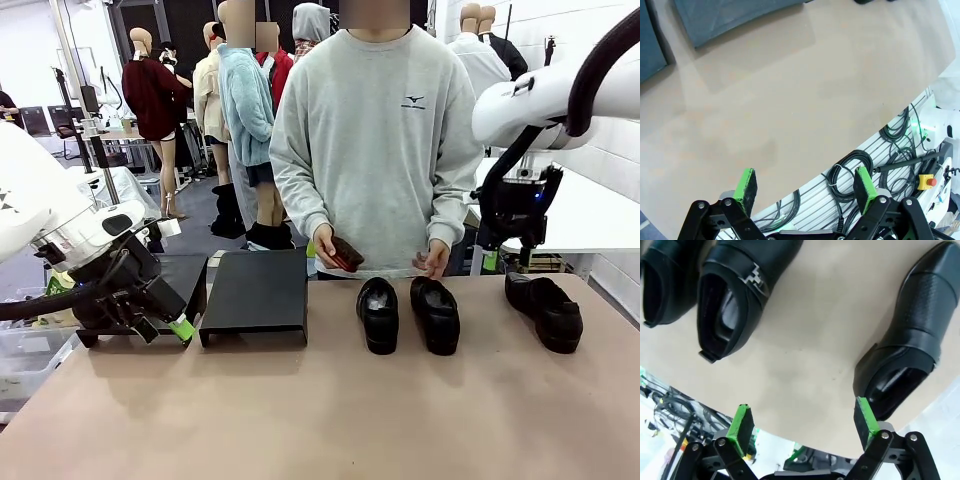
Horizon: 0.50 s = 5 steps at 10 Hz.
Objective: Organize the shoes by placing them on the stand.
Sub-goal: Pick up one Shoe and place it in the middle of the table.
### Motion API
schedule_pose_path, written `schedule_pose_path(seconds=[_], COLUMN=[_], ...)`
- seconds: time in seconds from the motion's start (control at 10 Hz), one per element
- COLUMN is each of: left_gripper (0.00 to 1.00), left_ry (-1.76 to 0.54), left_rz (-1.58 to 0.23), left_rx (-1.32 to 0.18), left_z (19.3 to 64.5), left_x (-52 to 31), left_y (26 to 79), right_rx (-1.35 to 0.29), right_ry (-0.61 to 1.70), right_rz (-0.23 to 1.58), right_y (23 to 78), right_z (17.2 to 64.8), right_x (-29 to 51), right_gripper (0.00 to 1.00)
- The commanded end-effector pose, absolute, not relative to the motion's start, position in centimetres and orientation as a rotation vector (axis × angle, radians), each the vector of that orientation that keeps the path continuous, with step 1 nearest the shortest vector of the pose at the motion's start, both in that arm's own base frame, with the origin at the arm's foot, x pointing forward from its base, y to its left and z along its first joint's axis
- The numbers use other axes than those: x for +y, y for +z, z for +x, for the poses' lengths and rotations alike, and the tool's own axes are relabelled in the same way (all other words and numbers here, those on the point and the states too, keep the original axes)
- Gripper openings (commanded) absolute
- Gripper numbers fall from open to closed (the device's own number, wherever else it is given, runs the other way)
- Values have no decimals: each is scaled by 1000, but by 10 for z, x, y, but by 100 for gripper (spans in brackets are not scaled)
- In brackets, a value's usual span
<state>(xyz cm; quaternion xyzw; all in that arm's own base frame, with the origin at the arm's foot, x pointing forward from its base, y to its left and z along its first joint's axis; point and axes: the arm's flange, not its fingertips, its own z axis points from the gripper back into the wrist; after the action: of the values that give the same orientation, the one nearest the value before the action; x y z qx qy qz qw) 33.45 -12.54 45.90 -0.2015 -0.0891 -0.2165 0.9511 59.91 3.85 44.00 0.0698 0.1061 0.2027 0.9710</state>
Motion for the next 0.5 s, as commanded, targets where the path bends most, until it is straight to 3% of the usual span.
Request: schedule_pose_path(seconds=[0.0, 0.4], left_gripper=[100, 100], left_ry=[-431, -431], left_rz=[-418, -418], left_rx=[-174, -174], left_z=[333, 333], left_x=[-124, -124], left_y=[459, 459], right_rx=[243, 229], right_ry=[375, 399], right_rz=[145, 145], right_y=[453, 437], right_z=[605, 602], right_x=[28, 33], right_gripper=[100, 100])
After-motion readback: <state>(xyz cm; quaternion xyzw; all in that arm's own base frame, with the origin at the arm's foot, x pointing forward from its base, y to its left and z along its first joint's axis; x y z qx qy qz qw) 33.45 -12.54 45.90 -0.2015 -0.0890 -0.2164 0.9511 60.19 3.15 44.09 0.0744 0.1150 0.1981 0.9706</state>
